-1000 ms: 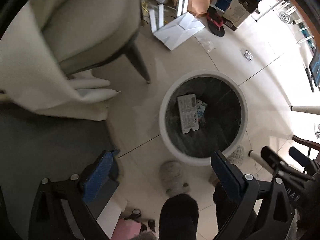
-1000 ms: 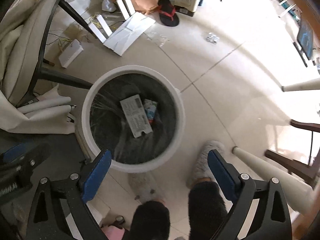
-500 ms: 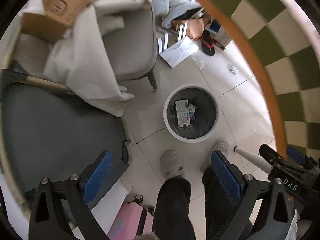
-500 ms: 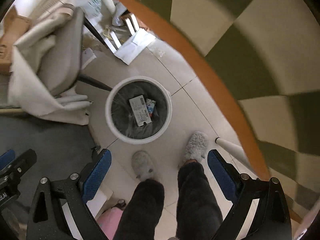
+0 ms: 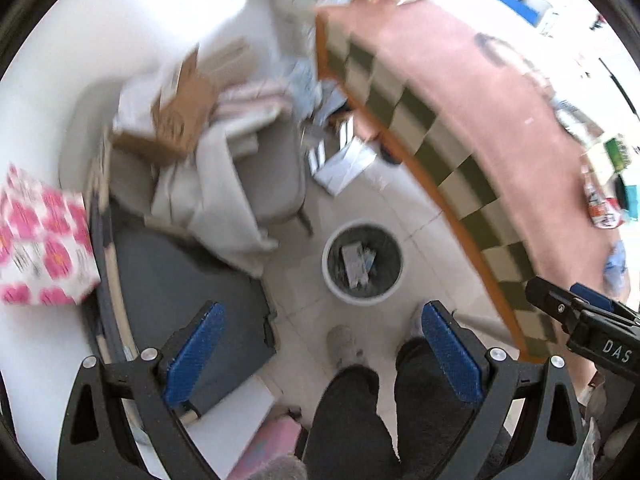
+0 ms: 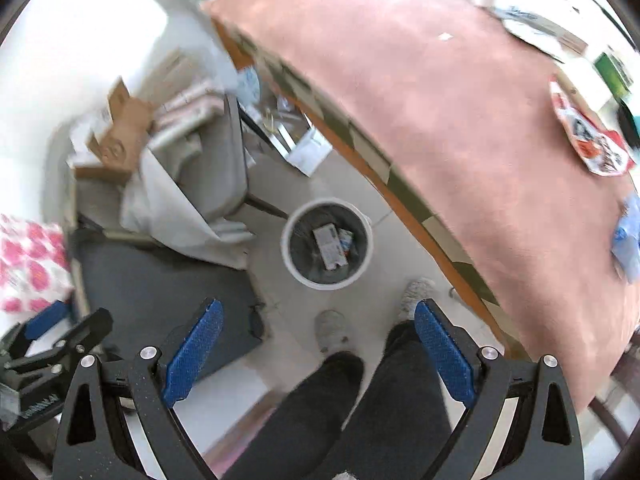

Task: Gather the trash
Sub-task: 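Grasp the blue plastic wrapper with right tool while left tool grasps the red snack wrapper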

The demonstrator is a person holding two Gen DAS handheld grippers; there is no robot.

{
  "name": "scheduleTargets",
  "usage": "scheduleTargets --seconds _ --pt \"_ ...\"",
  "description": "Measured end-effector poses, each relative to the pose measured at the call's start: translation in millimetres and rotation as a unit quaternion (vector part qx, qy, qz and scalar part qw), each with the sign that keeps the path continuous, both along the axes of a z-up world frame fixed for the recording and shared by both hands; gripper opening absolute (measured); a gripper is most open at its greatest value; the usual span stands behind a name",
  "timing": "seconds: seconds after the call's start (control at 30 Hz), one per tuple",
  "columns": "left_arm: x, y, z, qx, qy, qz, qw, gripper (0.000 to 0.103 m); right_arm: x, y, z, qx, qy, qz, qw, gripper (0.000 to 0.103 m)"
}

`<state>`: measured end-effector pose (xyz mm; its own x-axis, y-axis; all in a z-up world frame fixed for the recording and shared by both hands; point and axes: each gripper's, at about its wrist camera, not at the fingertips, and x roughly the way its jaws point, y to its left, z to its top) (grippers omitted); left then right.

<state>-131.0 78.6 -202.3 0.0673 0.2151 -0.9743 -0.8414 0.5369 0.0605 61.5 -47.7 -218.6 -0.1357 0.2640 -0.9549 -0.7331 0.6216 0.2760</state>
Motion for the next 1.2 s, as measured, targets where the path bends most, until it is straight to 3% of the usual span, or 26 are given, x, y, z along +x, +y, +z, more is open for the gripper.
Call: scheduleTargets --seconds 0.13,0.27,0.37,0.53,0.63,0.7,0.77,0.9,0.93,0.97,1.0,1.07,1.1,1.13,1.2 --pt "71 -13 39 0.057 -0.012 -0.071 0.9958 0.101 65 -44 30 0.015 0.014 -0.095 0.995 0.098" --pt "157 -36 41 0.055 -0.017 -0.140 0.9886 0.103 142 -109 29 -0.009 0.007 -0.199 0.980 0.098" --pt "213 -52 23 0.029 -0.013 -0.176 0.9839 0.103 205 -167 9 -0.043 0.003 -0.283 0.958 0.098" --pt "312 -78 -26 -0.059 -0.015 -0.217 0.9742 0.103 280 -223 -53 -0.080 0.038 -0.369 0.925 0.098" --pt "358 -80 -54 -0.094 -0.009 -0.221 0.9706 0.102 306 -229 -82 -0.081 0.065 -0.383 0.918 0.097" --pt "385 -78 -73 -0.118 -0.005 -0.221 0.9681 0.100 316 -225 -97 -0.079 0.079 -0.382 0.917 0.088" --pt "405 -74 -89 -0.140 -0.005 -0.218 0.9658 0.083 320 -218 -105 -0.083 0.083 -0.375 0.920 0.076" --pt "436 -71 -112 -0.169 -0.005 -0.221 0.9603 0.063 320 -211 -104 -0.103 0.055 -0.364 0.924 0.064" --pt "441 -73 -116 -0.171 -0.001 -0.227 0.9589 0.047 320 -210 -104 -0.103 0.053 -0.364 0.924 0.060" --pt "446 -75 -120 -0.173 0.004 -0.234 0.9566 0.041 318 -211 -103 -0.104 0.051 -0.364 0.924 0.053" --pt "448 -78 -118 -0.171 -0.001 -0.239 0.9558 0.040 318 -212 -103 -0.104 0.050 -0.364 0.924 0.049" --pt "453 -86 -113 -0.156 0.000 -0.259 0.9532 0.018 318 -216 -102 -0.096 0.051 -0.362 0.926 0.034" --pt "454 -87 -111 -0.143 0.006 -0.261 0.9545 0.006 318 -218 -101 -0.096 0.053 -0.359 0.927 0.033" --pt "454 -88 -109 -0.134 0.009 -0.264 0.9552 0.001 318 -220 -100 -0.095 0.053 -0.357 0.928 0.031" --pt "452 -87 -106 -0.137 0.003 -0.260 0.9558 0.001 321 -225 -99 -0.093 0.050 -0.354 0.929 0.028"
